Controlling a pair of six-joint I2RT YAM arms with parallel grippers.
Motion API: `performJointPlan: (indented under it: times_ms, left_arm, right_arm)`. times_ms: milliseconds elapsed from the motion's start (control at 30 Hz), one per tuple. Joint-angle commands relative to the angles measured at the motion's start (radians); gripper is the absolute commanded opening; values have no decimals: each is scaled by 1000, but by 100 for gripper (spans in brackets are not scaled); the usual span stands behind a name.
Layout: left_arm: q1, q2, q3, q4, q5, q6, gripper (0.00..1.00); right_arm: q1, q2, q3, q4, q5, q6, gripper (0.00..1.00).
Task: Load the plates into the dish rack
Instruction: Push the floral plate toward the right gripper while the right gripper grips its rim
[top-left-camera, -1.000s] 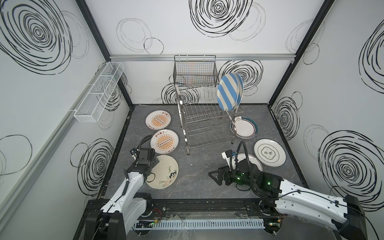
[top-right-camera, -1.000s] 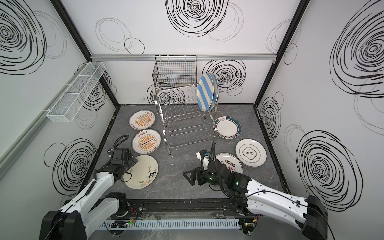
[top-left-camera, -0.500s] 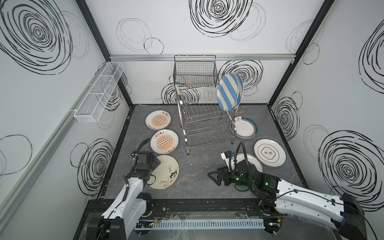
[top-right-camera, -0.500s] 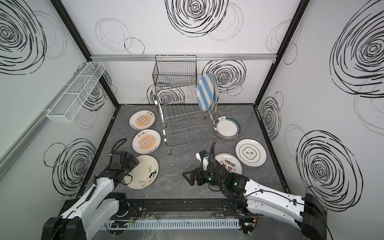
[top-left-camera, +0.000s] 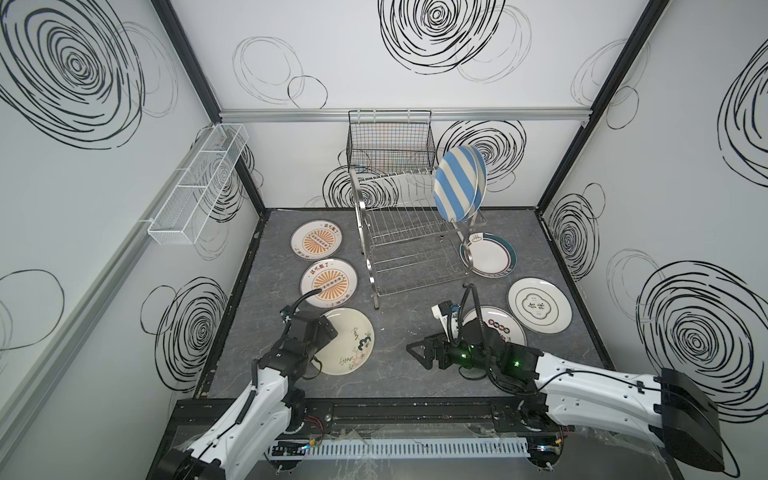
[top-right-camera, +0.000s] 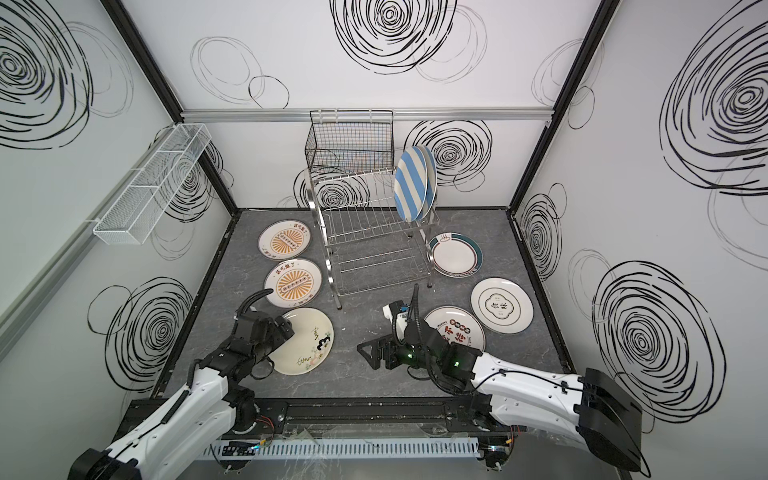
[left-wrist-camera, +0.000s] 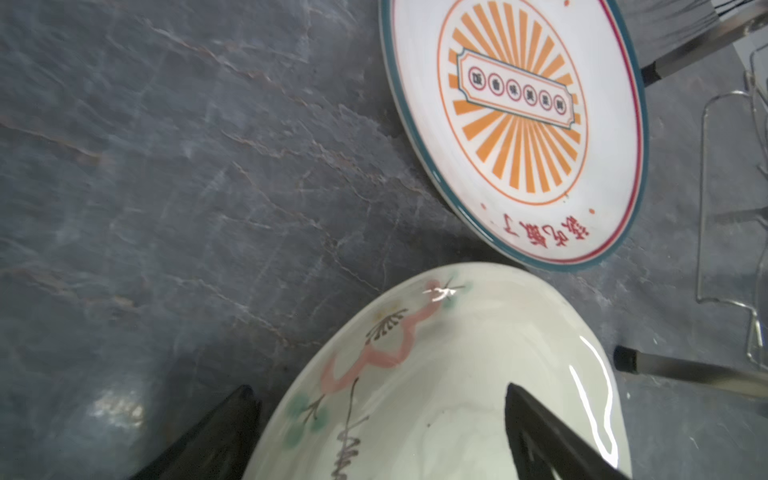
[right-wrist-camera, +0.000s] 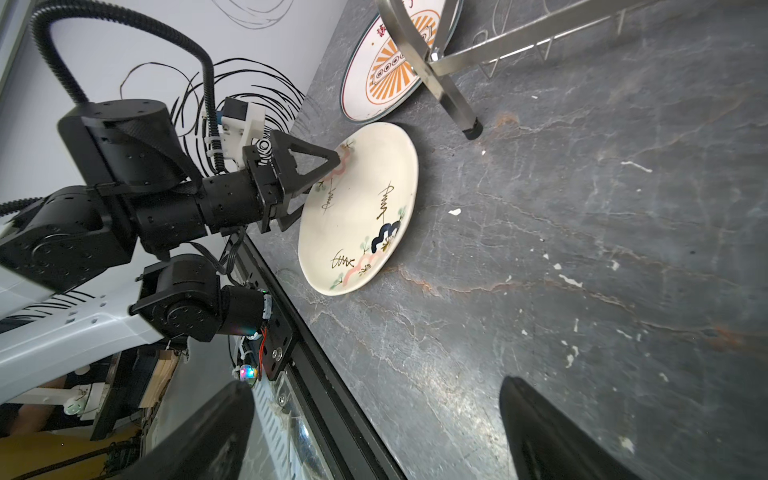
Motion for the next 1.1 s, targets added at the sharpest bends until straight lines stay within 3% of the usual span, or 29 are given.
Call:
performJointPlan:
  times_ms: [0,267,633,1067]
  left_arm:
    - [-47,-23,-32,-33,-11,-65,96]
    - [-130,-51,-45,-13,-22,-66,96]
    - [-125,36,10,24,-58,29,96]
    - [-117,39,14,91,38,99,96]
  right_arm:
    - [7,63,0,99,-4,38,96]
    - [4,289,63,176,-61,26,91]
    - [-3,526,121,405,-98,56,79]
    - [-42,743,190,561,-140,112,63]
